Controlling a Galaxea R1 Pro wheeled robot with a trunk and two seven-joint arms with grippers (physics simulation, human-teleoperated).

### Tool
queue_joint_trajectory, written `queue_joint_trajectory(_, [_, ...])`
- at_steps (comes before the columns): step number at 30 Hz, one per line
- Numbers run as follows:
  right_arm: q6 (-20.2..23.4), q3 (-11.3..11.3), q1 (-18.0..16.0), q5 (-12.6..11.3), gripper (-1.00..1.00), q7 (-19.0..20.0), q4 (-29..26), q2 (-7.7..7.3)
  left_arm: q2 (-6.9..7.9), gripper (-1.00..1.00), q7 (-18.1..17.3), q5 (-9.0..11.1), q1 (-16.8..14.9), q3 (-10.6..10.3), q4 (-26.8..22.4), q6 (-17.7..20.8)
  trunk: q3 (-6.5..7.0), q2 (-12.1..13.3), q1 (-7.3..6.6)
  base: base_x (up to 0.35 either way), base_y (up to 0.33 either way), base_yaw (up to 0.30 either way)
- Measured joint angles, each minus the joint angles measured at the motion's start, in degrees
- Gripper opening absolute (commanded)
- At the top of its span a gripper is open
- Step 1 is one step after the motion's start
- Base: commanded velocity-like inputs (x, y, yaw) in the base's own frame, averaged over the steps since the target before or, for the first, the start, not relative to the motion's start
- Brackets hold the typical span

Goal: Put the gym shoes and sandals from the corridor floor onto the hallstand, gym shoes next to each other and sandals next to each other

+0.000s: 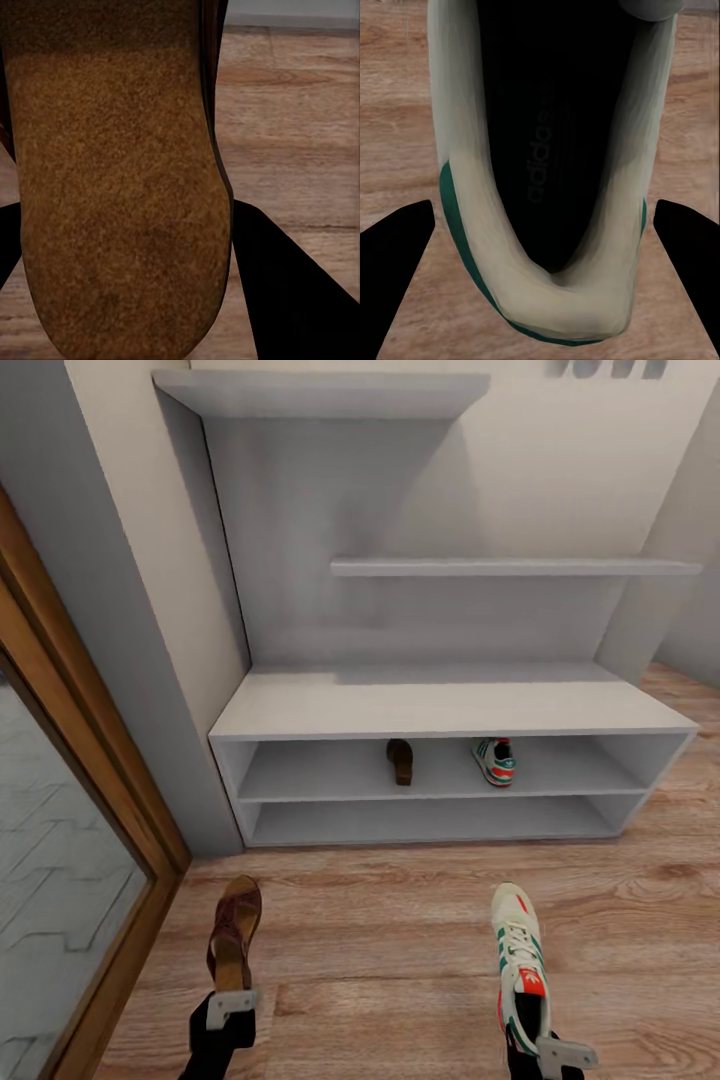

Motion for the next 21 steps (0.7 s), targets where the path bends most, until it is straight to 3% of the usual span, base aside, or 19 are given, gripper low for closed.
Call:
queue_joint_trajectory(3, [0.00, -1.17, 0.00, -0.36, -1.00, -0.01, -0.17, -1.30, -0.03, -1.00, -0.01, -0.01, -0.44, 0.05, -0.21, 1.19, 0.00, 0.00, 0.00, 0.000, 0.000, 0.000])
queue_joint_trajectory(7, [0.12, -5.48, -0.01, -0.99, -1.00, -0.28, -0.28, -2.64, 0.19, -1.00, 0.02, -0.08, -3.91, 0.06, -0.24, 8.48, 0.00, 0.00, 0.00, 0.000, 0.000, 0.000])
queue_joint_trajectory(12, [0.33, -8.21, -0.01, -0.72, -1.00, -0.21, -0.18, -3.95, 0.12, -1.00, 0.15, -0.10, -5.29, 0.12, -1.34, 11.12, 0.00, 0.00, 0.03, -0.133, 0.000, 0.000])
queue_joint_trajectory(14, [0.28, -9.92, -0.01, -0.94, -1.00, -0.31, -0.28, -5.13, 0.16, -1.00, 0.16, -0.09, -5.49, 0.20, -1.43, 11.50, 0.00, 0.00, 0.03, -0.320, 0.000, 0.000])
queue_joint_trajectory(18, [1.77, -16.10, 0.00, -0.98, -1.00, -0.30, -0.38, -8.00, -0.04, -1.00, 0.11, -0.13, -5.79, 0.10, -1.45, 12.00, 0.00, 0.00, 0.04, -0.332, 0.000, 0.000])
queue_joint_trajectory(20, [5.13, -20.68, 0.00, -1.29, -1.00, -0.29, -0.56, -10.13, -0.14, -1.00, 0.09, -0.13, -5.85, 0.07, -1.51, 12.21, -0.01, 0.00, 0.04, -0.336, 0.000, 0.000])
queue_joint_trajectory(21, [9.77, -25.10, 0.02, -1.30, -1.00, -0.11, -1.31, -12.24, -0.18, -1.00, 0.09, -0.13, -5.88, 0.06, -1.63, 12.46, -0.01, 0.00, 0.04, -0.314, 0.000, 0.000])
